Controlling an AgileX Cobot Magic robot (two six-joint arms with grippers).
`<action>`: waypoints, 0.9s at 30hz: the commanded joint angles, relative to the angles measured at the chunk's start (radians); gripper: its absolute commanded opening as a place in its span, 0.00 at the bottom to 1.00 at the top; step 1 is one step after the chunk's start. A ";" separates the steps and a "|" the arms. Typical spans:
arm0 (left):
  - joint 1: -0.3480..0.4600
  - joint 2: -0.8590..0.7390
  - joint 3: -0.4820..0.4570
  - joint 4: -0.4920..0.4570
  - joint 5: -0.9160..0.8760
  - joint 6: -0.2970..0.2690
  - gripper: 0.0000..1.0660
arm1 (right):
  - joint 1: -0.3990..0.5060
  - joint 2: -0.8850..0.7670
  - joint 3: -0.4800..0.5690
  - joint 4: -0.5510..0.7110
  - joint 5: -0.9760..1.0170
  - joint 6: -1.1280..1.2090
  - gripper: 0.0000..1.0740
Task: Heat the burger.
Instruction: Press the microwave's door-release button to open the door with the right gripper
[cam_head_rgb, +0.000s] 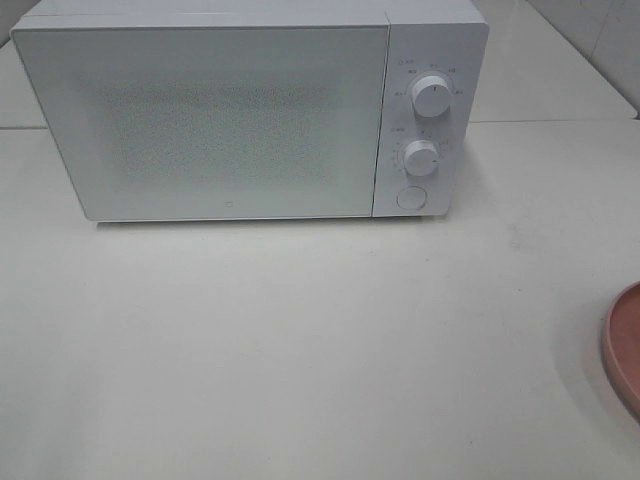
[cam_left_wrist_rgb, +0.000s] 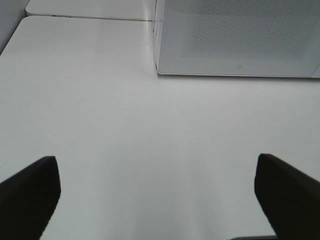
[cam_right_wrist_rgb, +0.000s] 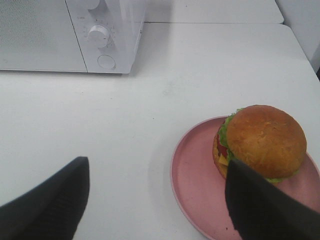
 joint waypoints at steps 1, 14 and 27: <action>0.003 -0.015 0.003 -0.003 -0.014 0.000 0.92 | -0.005 -0.026 0.003 0.001 -0.018 -0.006 0.70; 0.003 -0.015 0.003 -0.003 -0.014 0.000 0.92 | -0.005 -0.026 0.003 0.001 -0.018 -0.005 0.70; 0.003 -0.015 0.003 -0.003 -0.014 0.000 0.92 | -0.005 0.091 -0.040 0.001 -0.087 -0.010 0.70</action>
